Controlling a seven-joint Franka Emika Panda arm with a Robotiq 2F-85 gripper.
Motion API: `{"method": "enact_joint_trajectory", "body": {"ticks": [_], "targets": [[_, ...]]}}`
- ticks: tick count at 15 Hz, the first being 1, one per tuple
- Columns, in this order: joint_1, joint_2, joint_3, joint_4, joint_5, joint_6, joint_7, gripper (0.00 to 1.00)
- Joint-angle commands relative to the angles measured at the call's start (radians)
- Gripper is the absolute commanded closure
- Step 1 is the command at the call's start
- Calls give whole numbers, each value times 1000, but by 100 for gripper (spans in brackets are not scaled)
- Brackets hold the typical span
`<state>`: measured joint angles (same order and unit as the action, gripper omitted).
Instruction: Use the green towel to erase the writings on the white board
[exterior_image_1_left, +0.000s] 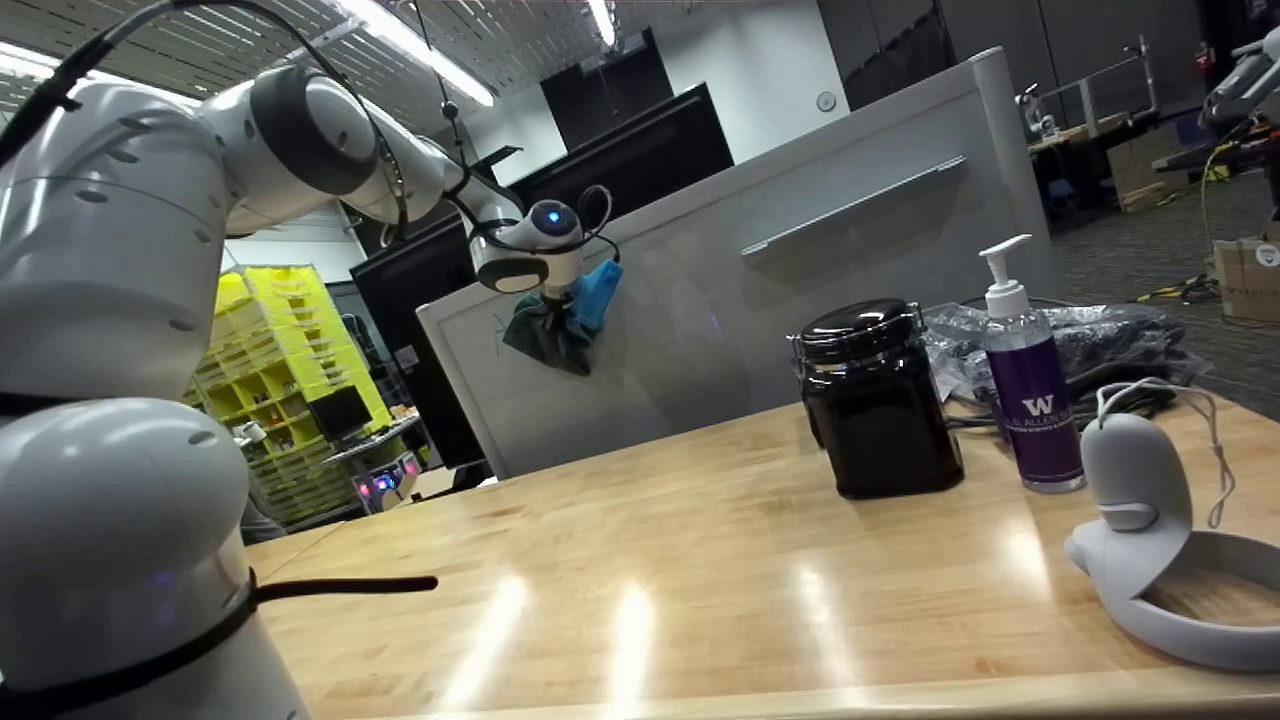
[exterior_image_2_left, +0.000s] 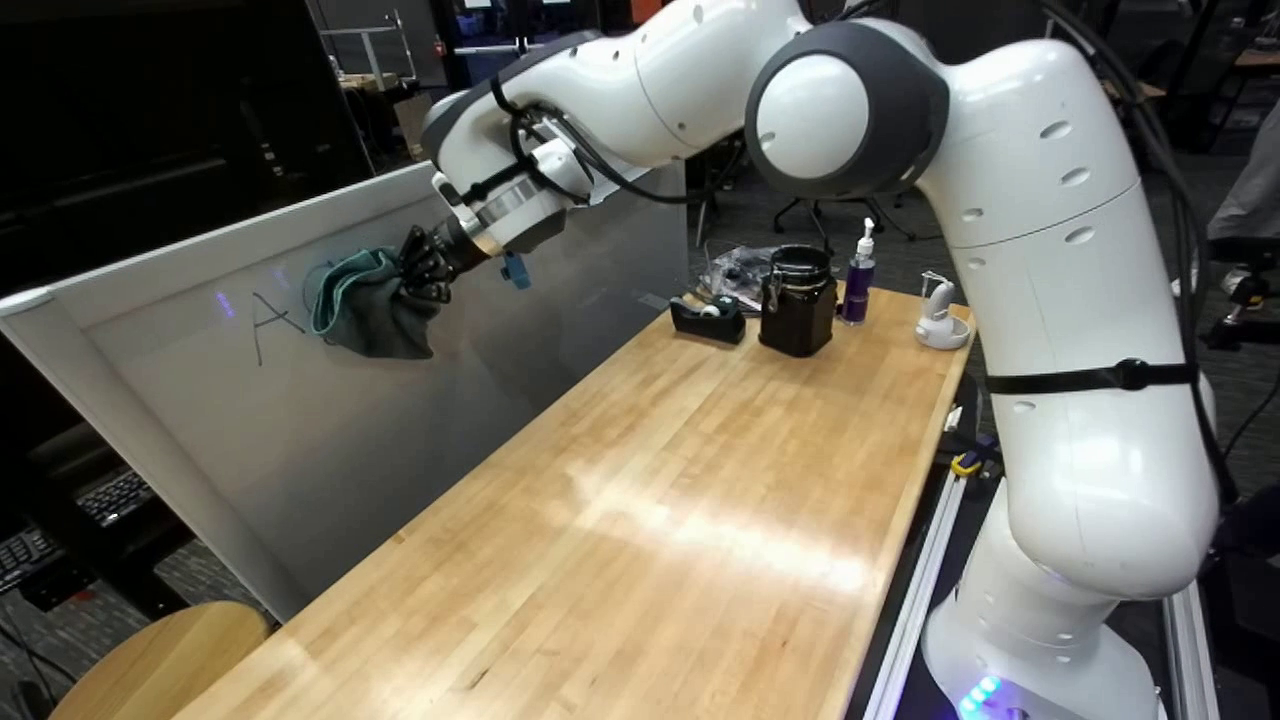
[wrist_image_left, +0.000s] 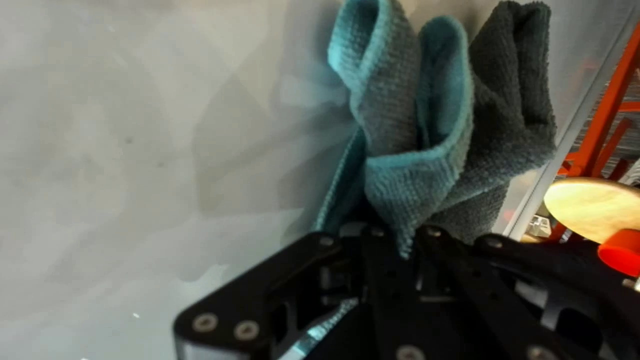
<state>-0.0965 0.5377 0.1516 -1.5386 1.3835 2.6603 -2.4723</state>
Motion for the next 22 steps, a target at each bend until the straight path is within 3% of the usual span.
{"method": "enact_joint_trajectory", "body": {"ticks": [1,6,10,22], "targets": [[20,33,30,16,31,17,-60,98],[57,40,96,7,63,20,-92,98],[86,70,122,69,50,18,-90,98],[34,154,43,251,-32,-5,-134,98]]}}
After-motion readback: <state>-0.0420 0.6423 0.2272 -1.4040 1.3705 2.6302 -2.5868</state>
